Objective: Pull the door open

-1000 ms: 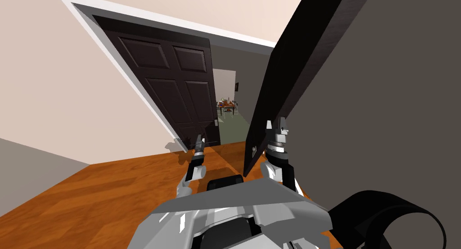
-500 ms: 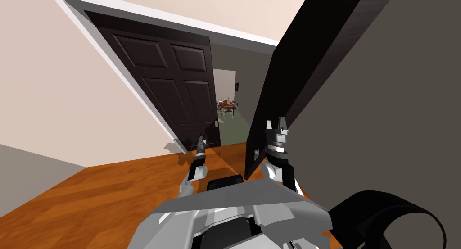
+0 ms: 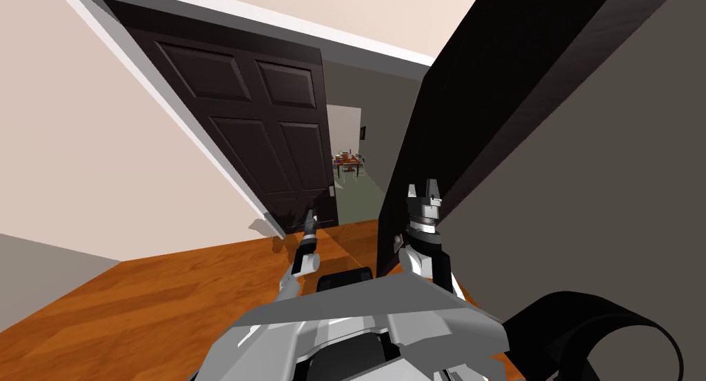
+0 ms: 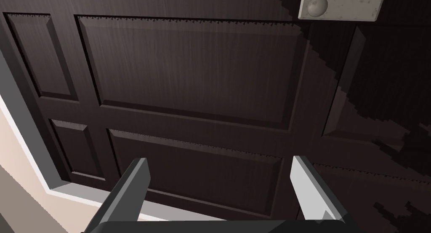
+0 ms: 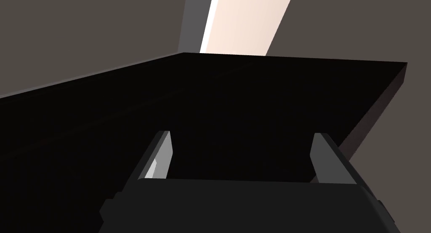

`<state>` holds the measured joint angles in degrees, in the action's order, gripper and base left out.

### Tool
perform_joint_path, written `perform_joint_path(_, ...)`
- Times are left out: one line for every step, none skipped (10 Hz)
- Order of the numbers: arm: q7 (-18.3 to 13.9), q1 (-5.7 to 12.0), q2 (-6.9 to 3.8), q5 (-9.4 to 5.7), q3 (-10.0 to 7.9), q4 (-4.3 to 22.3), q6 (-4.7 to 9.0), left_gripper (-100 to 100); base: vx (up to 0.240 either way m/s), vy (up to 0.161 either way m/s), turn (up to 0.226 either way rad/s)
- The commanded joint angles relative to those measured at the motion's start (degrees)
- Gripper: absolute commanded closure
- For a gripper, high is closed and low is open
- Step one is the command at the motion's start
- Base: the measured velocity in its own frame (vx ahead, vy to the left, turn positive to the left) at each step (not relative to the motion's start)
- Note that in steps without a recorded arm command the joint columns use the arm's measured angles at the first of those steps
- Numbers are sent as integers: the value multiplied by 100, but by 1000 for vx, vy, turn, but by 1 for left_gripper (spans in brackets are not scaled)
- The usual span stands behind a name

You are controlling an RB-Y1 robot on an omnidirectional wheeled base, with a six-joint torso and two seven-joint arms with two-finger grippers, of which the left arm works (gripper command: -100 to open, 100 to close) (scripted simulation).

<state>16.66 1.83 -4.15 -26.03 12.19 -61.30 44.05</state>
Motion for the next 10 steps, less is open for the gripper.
perform_joint_path(37, 121, 36, -77, 39, 286, 100, -100, 101, 9, -16)
perform_joint_path(37, 121, 36, -77, 39, 312, 100, -100, 72, 11, -6)
perform_joint_path(57, 184, 53, -125, 60, 468, 142, -100, 58, 6, -10)
perform_joint_path(77, 246, 70, -173, 81, 623, 184, -100, 67, 10, -17)
perform_joint_path(97, 309, 87, -221, 102, 779, 226, -100, 82, 21, -18)
perform_joint_path(117, 371, 104, -269, 123, 933, 267, -100, 106, 9, -20)
perform_joint_path(135, 428, 126, -313, 142, 1074, 305, -100, 106, 3, -20)
perform_joint_path(153, 485, 148, -357, 161, 1215, 343, -100, 85, 14, -19)
perform_joint_path(172, 541, 169, -400, 180, 1356, 381, -100, 94, 18, -24)
perform_joint_path(190, 598, 191, -444, 199, 1496, 419, -100, 101, 21, -24)
